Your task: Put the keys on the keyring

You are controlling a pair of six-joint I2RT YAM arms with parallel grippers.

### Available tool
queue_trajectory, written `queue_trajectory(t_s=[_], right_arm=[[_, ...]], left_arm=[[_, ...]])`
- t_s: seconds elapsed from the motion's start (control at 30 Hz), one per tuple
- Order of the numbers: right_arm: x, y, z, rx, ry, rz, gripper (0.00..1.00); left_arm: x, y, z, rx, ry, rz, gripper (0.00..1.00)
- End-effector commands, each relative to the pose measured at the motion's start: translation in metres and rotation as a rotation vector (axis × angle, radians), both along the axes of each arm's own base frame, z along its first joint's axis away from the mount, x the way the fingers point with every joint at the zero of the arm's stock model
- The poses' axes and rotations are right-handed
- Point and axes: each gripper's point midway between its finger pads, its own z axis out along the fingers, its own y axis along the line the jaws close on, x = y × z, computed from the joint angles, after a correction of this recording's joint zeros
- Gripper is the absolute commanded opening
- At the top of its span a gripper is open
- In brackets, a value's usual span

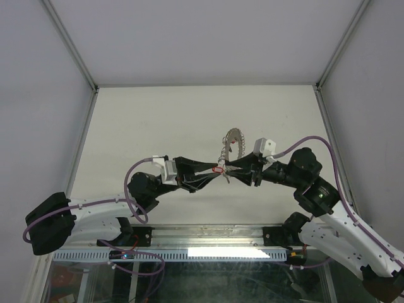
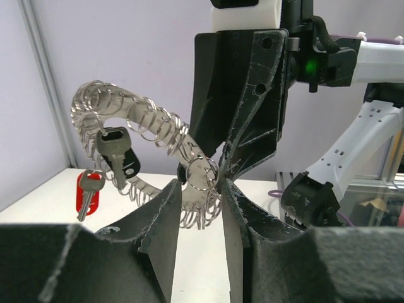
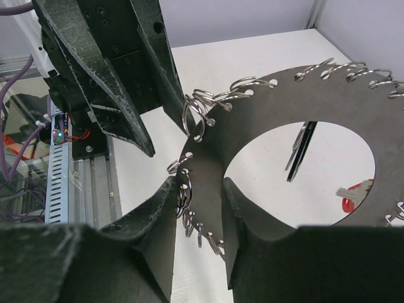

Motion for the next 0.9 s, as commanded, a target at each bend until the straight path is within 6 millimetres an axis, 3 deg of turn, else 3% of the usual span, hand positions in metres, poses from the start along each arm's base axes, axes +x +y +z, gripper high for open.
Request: queue_trajectory(t_s=[0.0, 0.57, 0.87], right_arm=[[0.001, -0.001, 0.03, 0.08, -0.105, -0.007, 0.0], [0.001, 0.002, 0.027, 0.079, -0.091, 0.006, 0.0], [0.001, 0.002, 0.028, 0.082, -0.091, 0.006, 0.0]], left_arm=[[-0.016, -0.001, 0.03, -0.083, -0.045, -0.069, 0.3], [-0.015, -0.005, 0.042, -0.117, -0.061, -0.072, 0.3], [-0.011, -0.009, 0.039, -0.111, -0.052, -0.064, 0.3]])
